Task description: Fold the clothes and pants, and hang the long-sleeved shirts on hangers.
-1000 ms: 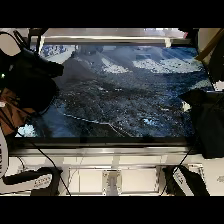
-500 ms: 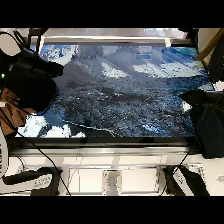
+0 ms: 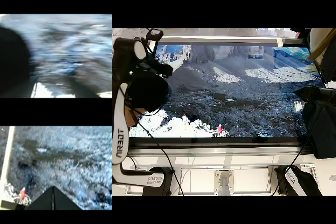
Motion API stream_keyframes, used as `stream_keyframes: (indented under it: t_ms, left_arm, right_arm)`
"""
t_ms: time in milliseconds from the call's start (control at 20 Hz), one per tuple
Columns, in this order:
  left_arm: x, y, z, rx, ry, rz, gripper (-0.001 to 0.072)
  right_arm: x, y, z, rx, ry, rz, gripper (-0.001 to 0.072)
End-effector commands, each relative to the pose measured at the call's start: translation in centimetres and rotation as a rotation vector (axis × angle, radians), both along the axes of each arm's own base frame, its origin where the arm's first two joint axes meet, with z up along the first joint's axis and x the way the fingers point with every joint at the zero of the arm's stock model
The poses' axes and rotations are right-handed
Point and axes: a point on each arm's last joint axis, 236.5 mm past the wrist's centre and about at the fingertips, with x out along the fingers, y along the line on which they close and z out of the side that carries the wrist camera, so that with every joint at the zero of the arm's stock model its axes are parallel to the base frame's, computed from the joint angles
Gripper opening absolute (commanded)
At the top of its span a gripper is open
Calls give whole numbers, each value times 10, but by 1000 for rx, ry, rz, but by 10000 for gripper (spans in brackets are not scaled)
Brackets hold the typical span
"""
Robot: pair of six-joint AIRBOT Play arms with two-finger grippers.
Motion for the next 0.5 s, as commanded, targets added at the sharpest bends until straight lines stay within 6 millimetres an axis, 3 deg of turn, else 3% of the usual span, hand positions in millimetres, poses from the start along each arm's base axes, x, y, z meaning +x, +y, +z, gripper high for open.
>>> stream_keyframes:
  t_ms: [0, 100, 200, 300, 450]
  left_arm:
    - [8, 112, -15, 241, -12, 318, 714]
    - [-4, 169, -34, 160, -14, 535, 714]
    - [-21, 210, -58, -19, -3, 719, 714]
    - [-25, 229, -78, -242, -16, 823, 714]
    - [-21, 238, -103, -502, -12, 880, 714]
  right_arm:
    - [6, -5, 0, -7, -11, -18, 17]
    - [6, -5, -1, -9, -10, -18, 17]
    - [6, -7, -2, -17, -8, -21, 17]
    - [8, -11, -1, -32, -17, -34, 17]
    - [16, -16, 4, -37, -53, -60, 17]
